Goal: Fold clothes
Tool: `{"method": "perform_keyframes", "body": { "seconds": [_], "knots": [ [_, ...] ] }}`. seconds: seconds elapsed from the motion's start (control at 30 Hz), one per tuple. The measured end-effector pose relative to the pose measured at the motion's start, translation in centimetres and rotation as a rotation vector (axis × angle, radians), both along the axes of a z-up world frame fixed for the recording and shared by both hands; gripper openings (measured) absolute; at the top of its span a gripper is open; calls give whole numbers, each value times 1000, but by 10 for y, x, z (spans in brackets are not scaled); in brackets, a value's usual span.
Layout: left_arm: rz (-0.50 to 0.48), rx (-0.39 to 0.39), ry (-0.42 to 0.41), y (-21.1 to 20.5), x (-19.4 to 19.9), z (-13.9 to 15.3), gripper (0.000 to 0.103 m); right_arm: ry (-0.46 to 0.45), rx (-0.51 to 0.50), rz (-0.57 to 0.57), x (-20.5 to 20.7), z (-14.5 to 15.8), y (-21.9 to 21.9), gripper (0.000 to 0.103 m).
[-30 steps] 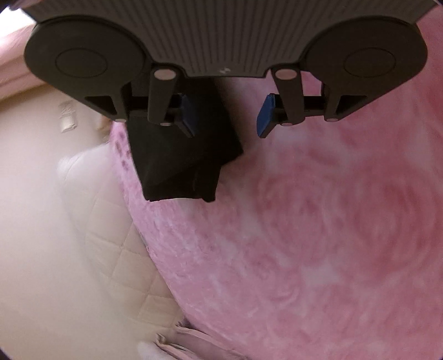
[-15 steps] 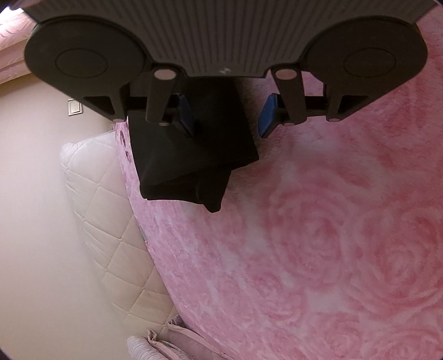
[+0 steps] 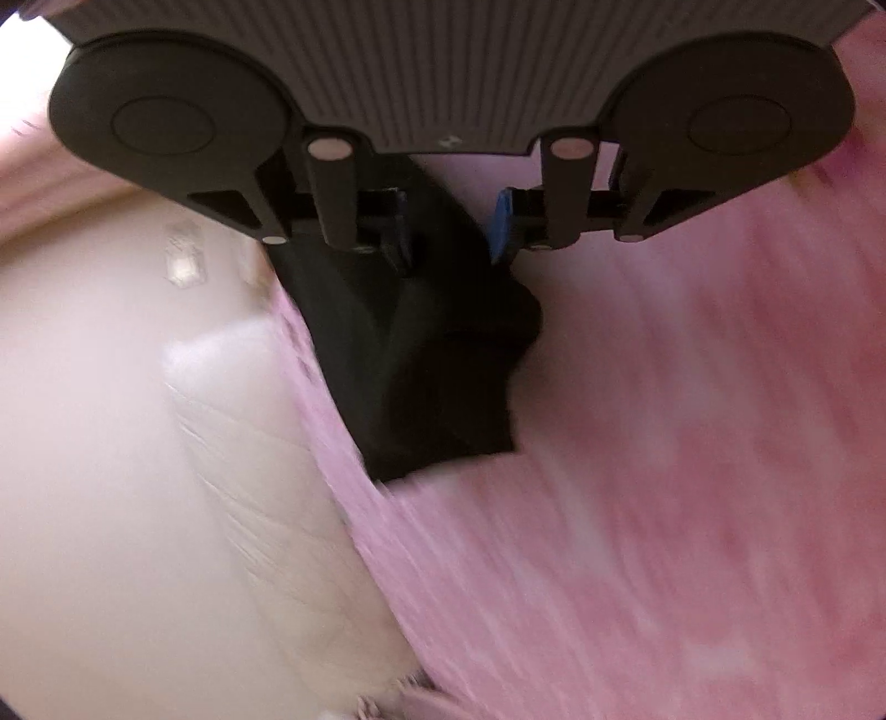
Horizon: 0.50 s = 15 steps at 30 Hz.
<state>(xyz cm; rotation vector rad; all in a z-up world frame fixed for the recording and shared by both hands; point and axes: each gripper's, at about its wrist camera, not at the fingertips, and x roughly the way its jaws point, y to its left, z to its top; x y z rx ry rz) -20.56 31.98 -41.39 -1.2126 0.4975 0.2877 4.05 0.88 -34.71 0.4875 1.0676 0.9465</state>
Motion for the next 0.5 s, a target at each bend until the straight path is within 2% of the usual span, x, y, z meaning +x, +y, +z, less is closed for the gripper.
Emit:
{"method": "perform_keyframes", "body": {
  "seconds": [0.03,0.1,0.17,0.23,0.3,0.4,0.5],
  "knots": [
    [-20,-7,-7,-12,1,-4,23,-31,-20,10,8,3,-2,15],
    [-17,11,17,-27,1,-11,23,2,-91,42,23,-9,-2,17],
    [-21,11,31,-30,-4,-15,25,57,-149,45,31,-28,-5,23],
    [-26,-3,28,-26,-15,-11,25,60,-130,28,28,-34,-16,34],
    [-20,59,38,-17,-29,1,26,1,-116,-12,23,-25,-22,38],
    [51,157,78,2,-45,20,37,-133,-97,4,14,-5,-16,38],
    [96,119,54,15,-44,23,39,-261,-119,69,7,9,4,38]
  ]
}}
